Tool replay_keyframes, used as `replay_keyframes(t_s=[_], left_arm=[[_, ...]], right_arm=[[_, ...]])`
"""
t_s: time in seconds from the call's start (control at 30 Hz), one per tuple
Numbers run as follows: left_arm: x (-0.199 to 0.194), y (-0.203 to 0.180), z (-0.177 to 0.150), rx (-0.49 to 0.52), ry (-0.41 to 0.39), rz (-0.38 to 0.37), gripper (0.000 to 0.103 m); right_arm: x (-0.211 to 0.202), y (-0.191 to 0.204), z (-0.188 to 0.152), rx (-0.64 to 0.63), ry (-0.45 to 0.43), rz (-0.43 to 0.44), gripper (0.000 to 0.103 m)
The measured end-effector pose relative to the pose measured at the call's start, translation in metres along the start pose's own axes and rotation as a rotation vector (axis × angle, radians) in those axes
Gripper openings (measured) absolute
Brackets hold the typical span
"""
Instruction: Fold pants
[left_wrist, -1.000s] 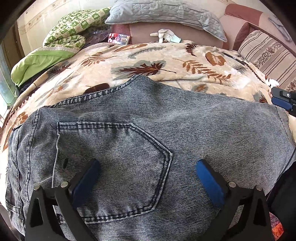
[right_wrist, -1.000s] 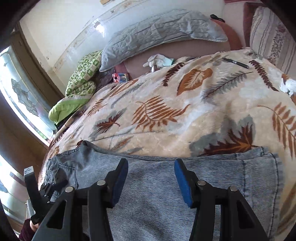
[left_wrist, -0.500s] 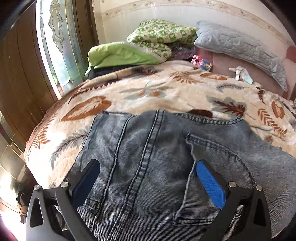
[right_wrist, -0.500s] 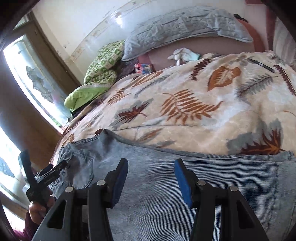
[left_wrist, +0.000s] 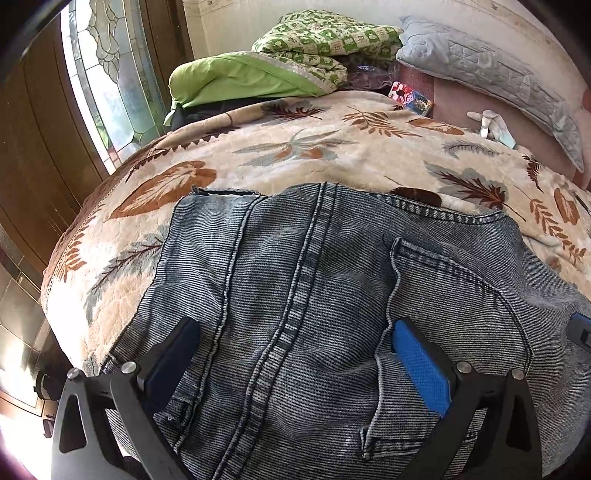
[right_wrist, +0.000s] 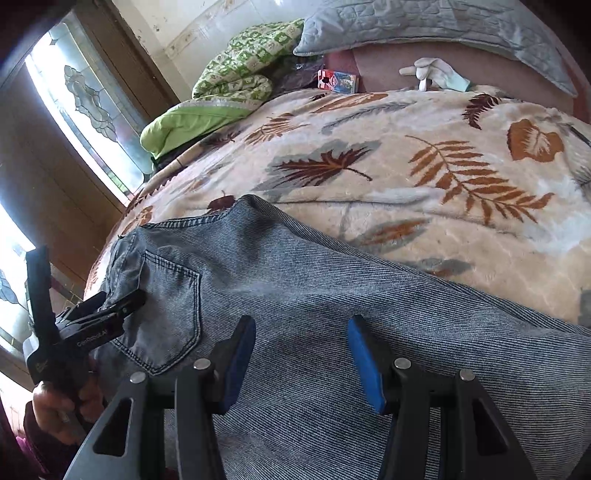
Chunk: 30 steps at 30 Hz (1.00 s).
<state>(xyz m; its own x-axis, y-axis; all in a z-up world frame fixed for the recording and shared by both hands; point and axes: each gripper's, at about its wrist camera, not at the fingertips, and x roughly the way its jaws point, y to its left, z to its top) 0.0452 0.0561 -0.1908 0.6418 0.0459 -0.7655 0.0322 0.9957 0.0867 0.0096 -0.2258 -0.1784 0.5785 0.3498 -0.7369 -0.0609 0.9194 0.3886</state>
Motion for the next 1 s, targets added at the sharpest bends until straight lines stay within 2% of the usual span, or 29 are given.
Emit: replay_keyframes(t_s=[0.1,0.2,0.3,0.4,0.47,0.53,0.6,0.7,0.77,0.83,0.93,1.0], left_arm=[[-0.008,-0.003,-0.002,0.013,-0.029,0.003,0.103],[-0.018,-0.010,-0.004,0.025,-0.064,-0.039,0.103],[-0.036,-0.027,-0.004,0.065,-0.140,-0.071,0.103],[-0.051,-0.043,-0.007,0.121,-0.203,-0.134,0.103],[-0.055,-0.050,-0.009,0.160,-0.221,-0.135,0.103],[-0.052,-0.052,-0.010,0.180,-0.215,-0.114,0.103],[-0.047,-0.047,-0.009,0.162,-0.184,-0.130,0.103],[-0.043,-0.043,-0.010,0.150,-0.157,-0.138,0.103],[-0.042,-0.043,-0.012,0.161,-0.150,-0.140,0.103],[-0.042,-0.044,-0.015,0.178,-0.145,-0.158,0.103],[-0.040,-0.051,-0.020,0.228,-0.136,-0.171,0.103],[-0.040,-0.056,-0.023,0.255,-0.131,-0.190,0.103]], right_arm=[[-0.016,-0.009,-0.001,0.022,-0.038,-0.020,0.056],[-0.038,-0.023,0.001,0.054,-0.090,-0.023,0.056],[-0.045,-0.024,0.007,0.036,-0.094,-0.032,0.056],[-0.044,-0.015,0.016,0.005,-0.080,0.020,0.056],[-0.040,-0.004,0.022,-0.016,-0.068,0.090,0.056],[-0.030,0.011,0.029,-0.047,-0.047,0.139,0.056],[-0.017,0.026,0.037,-0.076,-0.027,0.163,0.055],[0.006,0.042,0.046,-0.087,0.006,0.202,0.044],[0.025,0.049,0.049,-0.070,0.047,0.217,0.044],[0.045,0.052,0.050,-0.053,0.096,0.206,0.044],[0.070,0.041,0.051,-0.001,0.130,0.124,0.042],[0.080,0.027,0.056,0.040,0.134,0.133,0.024]])
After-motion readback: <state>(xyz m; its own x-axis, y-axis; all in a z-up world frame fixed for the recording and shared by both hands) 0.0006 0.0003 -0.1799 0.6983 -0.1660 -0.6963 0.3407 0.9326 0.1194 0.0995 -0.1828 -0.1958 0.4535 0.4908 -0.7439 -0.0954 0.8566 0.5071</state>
